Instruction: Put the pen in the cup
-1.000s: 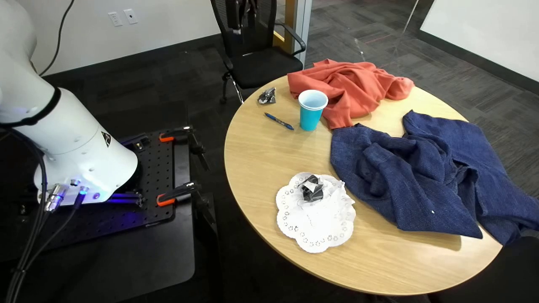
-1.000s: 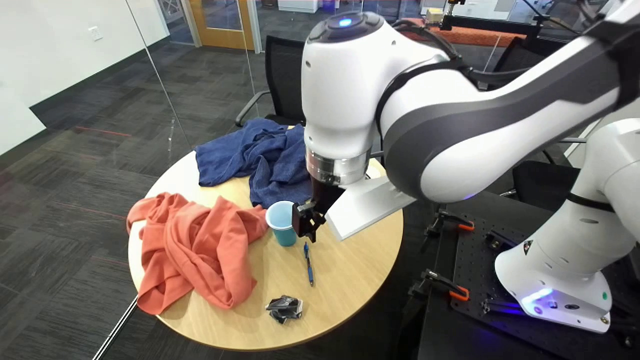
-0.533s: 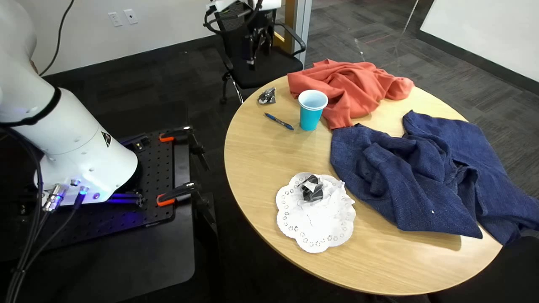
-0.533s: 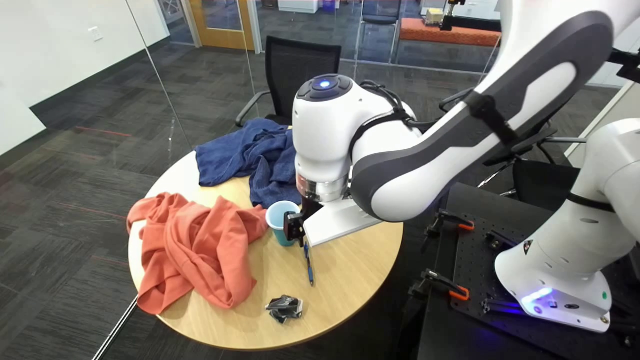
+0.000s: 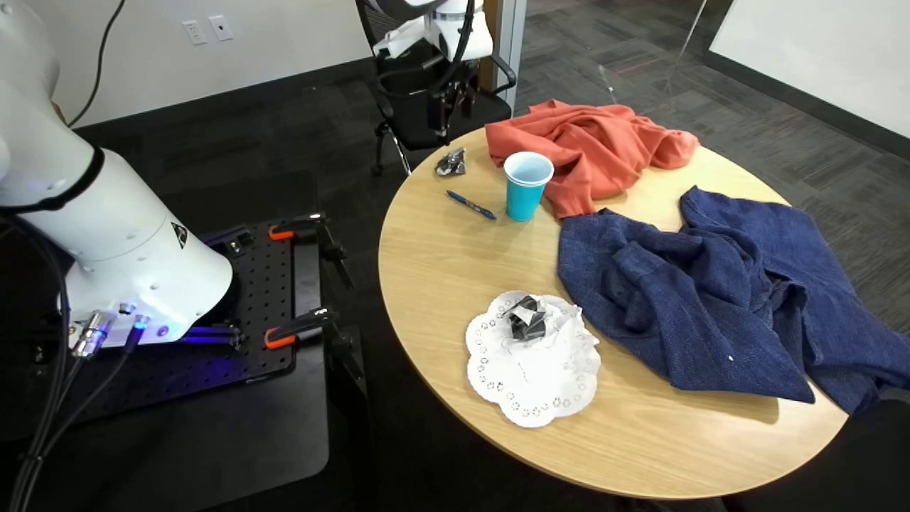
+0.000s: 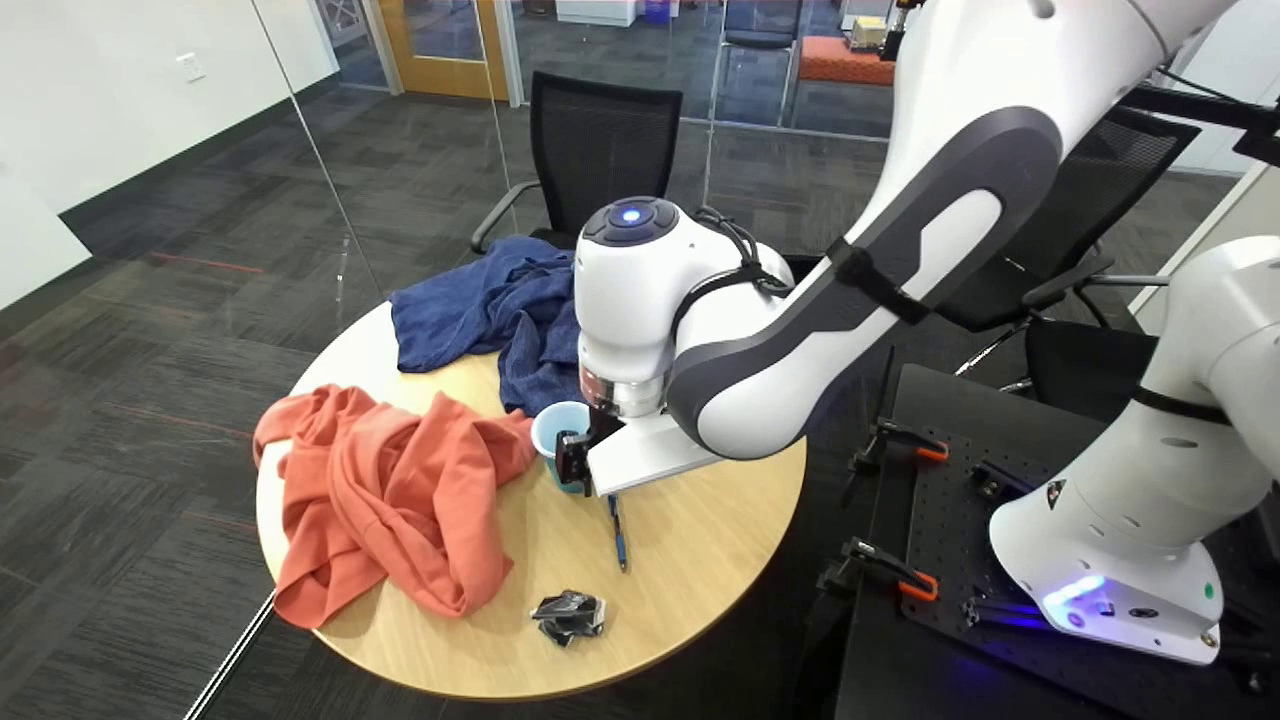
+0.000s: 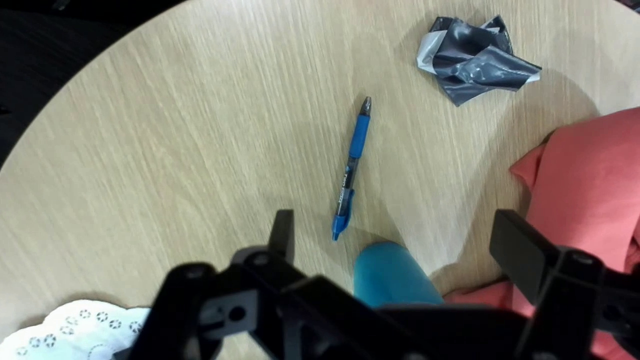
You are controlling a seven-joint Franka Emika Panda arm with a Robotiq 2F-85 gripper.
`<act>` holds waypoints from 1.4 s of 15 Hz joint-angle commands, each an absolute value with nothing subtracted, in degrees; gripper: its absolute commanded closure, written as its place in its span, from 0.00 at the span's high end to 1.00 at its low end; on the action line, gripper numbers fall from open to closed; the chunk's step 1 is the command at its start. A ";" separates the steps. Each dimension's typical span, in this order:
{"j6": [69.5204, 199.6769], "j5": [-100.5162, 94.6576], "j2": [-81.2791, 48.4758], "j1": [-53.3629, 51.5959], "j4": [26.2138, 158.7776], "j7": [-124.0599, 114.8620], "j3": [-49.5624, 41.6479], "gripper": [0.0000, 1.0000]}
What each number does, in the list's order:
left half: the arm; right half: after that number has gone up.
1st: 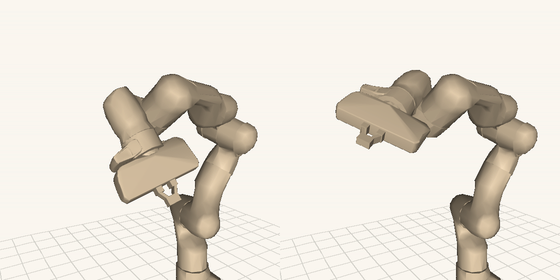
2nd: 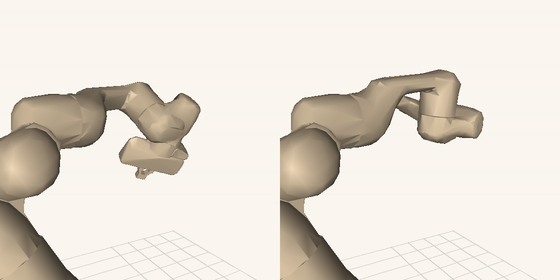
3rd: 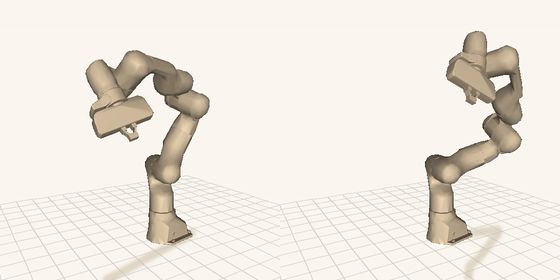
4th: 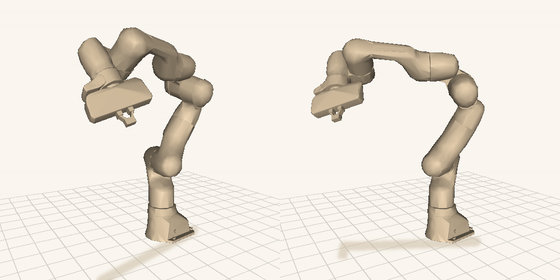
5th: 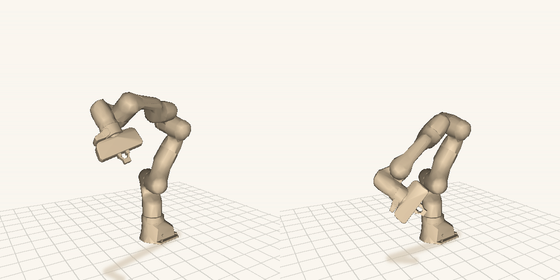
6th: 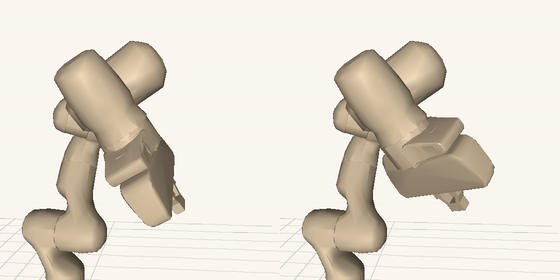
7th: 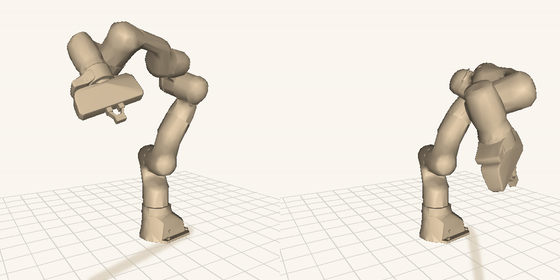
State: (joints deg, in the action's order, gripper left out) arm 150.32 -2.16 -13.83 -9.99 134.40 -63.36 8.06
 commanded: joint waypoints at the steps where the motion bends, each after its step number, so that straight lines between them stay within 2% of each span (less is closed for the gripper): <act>1: 150.21 -1.40 -13.72 -11.51 134.29 -62.75 6.64 1.00; 21: 157.96 -1.32 -34.97 -19.19 123.10 -67.44 -4.23 1.00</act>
State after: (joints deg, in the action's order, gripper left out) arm 157.34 -2.12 -32.44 -17.42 125.54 -65.74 -2.56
